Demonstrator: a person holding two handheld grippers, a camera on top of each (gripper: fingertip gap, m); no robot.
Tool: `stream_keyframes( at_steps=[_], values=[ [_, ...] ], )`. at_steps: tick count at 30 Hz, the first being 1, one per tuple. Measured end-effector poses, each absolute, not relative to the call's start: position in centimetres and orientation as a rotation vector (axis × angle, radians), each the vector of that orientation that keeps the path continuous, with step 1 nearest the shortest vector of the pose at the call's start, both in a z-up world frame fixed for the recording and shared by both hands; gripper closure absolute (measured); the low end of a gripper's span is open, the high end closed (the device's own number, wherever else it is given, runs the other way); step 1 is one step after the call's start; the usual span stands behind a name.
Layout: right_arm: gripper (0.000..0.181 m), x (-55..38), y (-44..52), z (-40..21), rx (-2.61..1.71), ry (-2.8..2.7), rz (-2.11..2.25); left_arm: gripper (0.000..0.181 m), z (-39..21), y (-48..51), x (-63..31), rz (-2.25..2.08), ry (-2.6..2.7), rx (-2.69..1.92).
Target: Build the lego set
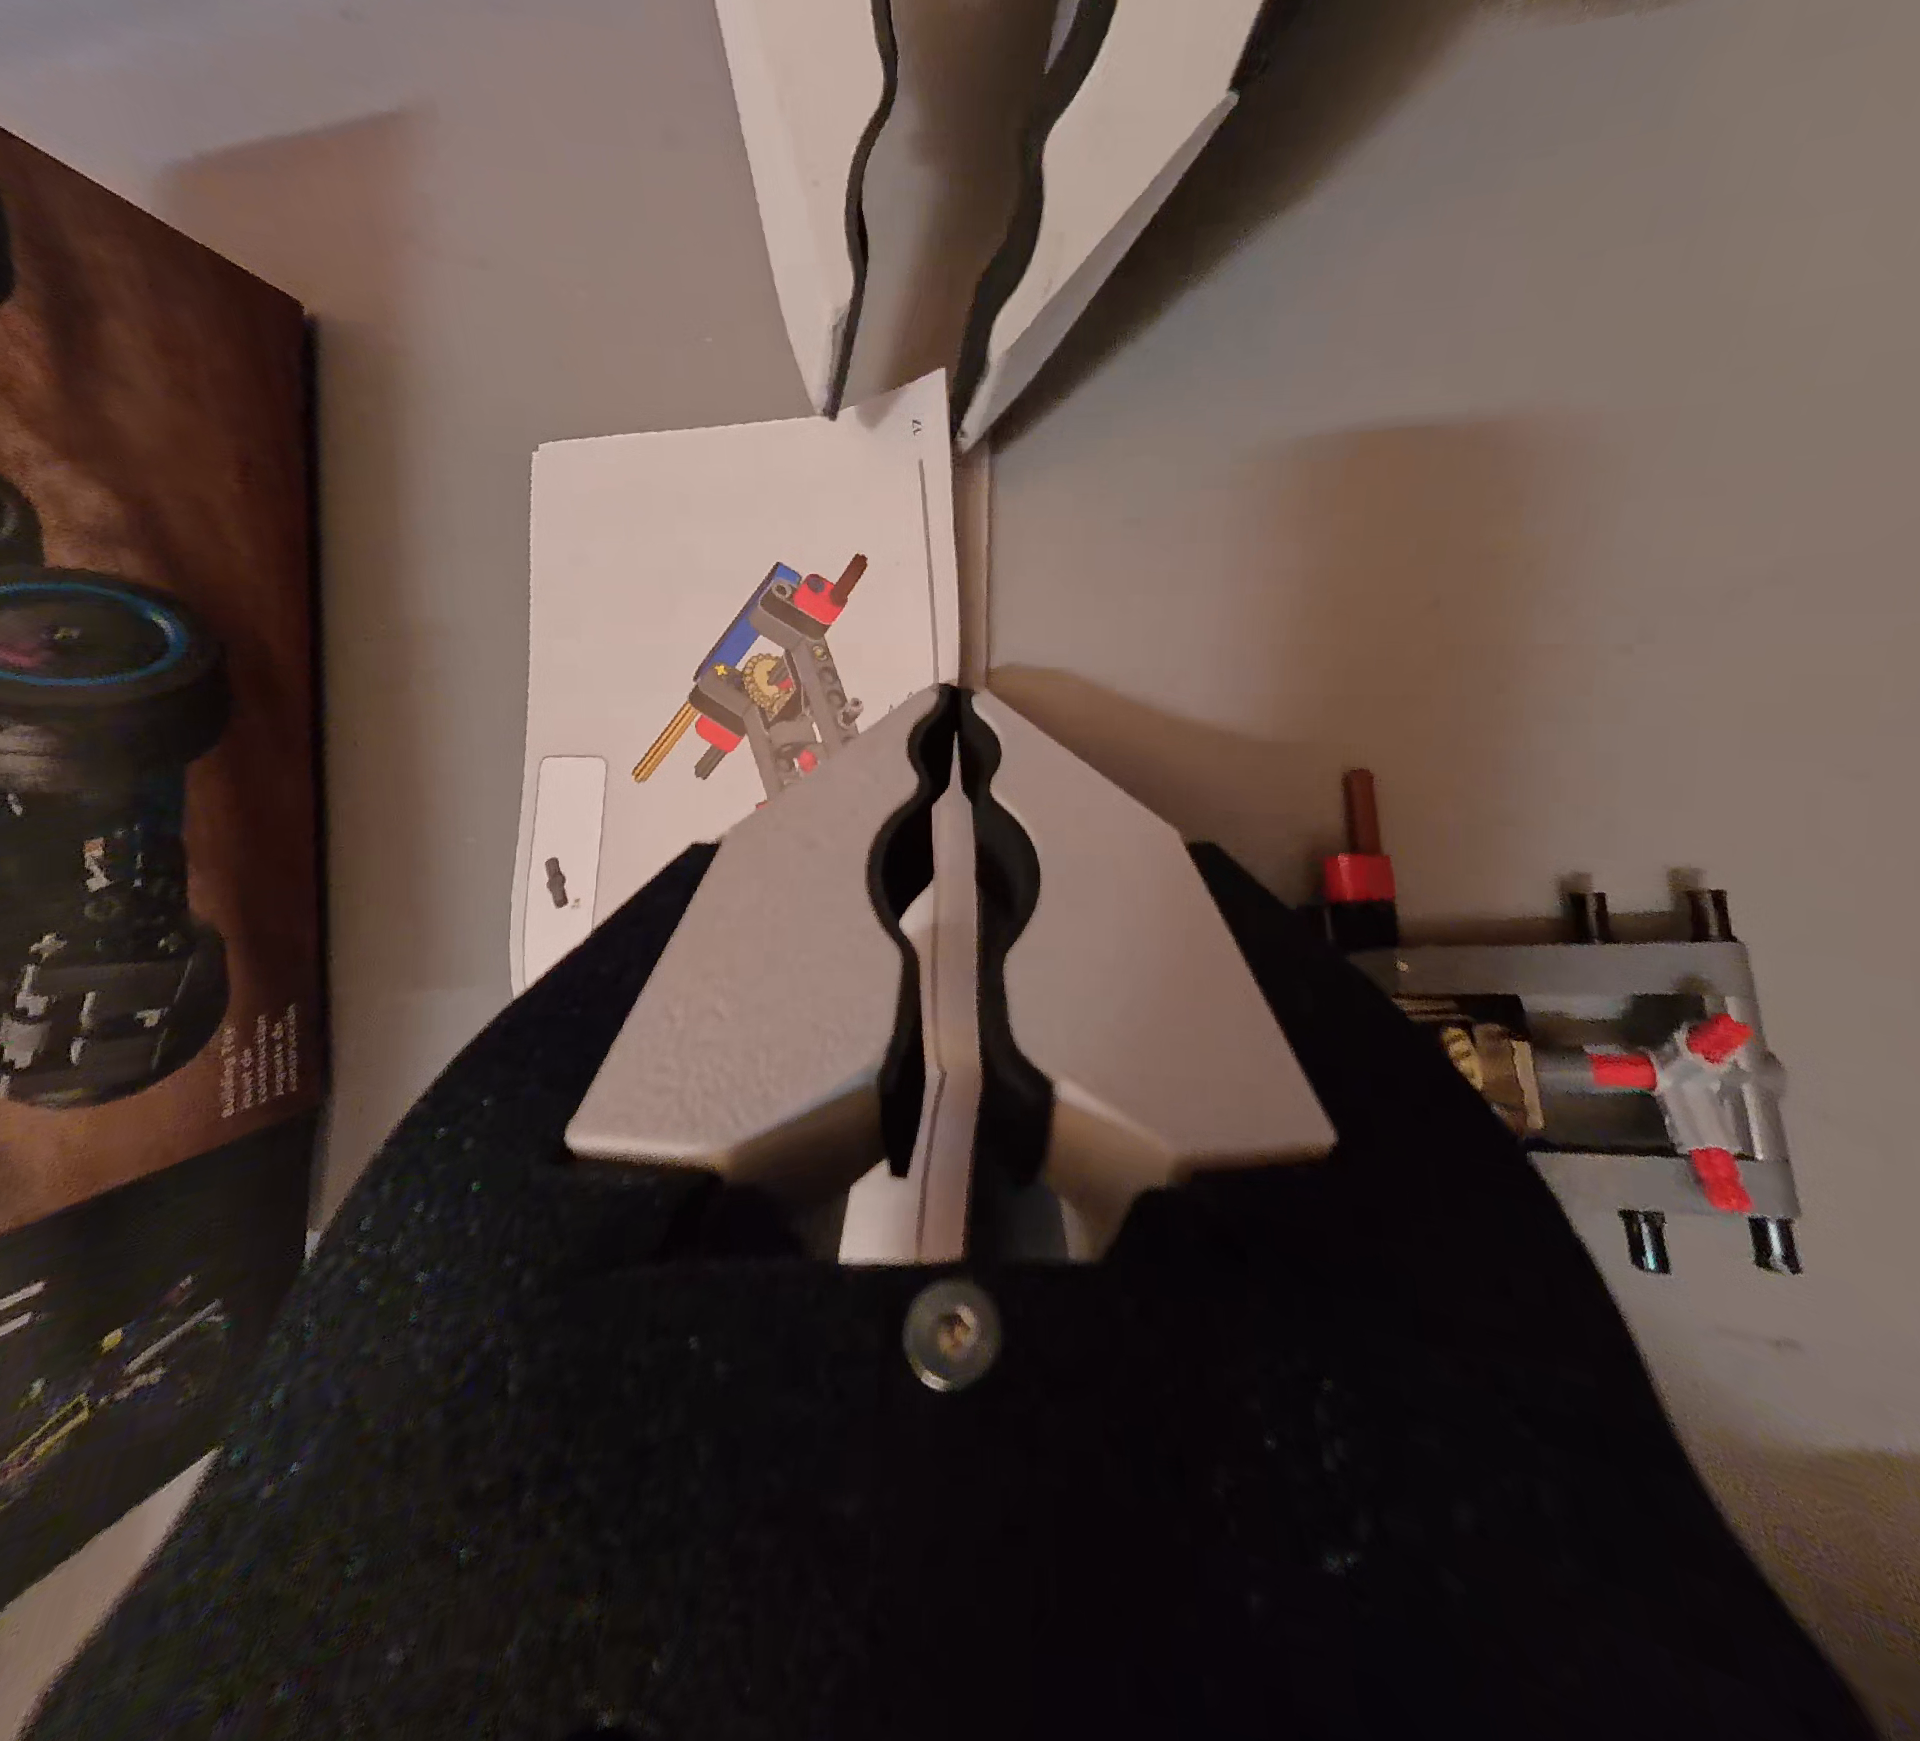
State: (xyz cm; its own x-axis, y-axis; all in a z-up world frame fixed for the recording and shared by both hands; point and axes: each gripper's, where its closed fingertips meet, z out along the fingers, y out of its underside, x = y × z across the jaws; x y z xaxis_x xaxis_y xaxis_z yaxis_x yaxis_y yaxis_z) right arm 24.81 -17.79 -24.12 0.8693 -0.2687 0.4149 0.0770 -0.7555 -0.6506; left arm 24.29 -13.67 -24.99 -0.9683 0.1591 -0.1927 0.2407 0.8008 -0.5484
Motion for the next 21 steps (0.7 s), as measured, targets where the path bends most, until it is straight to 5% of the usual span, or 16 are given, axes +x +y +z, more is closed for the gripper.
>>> stream_keyframes(
  at_steps=[1,3,9,17,21],
  values=[
    [0.165,25.0,-17.9,-24.3,-2.359,0.129,-0.674,0.181,-24.9,-13.6,24.3,-0.894,2.849,0.316],
    [0.181,25.1,-18.0,-24.6,-2.387,0.09,-0.711,0.181,-24.8,-13.6,24.4,-0.897,2.843,0.311],
    [0.181,25.9,-17.6,-23.0,-2.334,-0.041,-0.938,0.158,-23.8,-14.2,24.3,-0.954,2.819,0.269],
    [0.181,26.1,-16.5,-21.1,-2.211,-0.034,-1.021,0.181,-22.3,-15.1,25.9,-0.942,2.659,0.218],
    [0.156,26.4,-17.1,-22.3,-2.229,0.344,-0.734,0.181,-21.9,-14.5,26.9,-0.931,2.593,0.161]
  ],
)
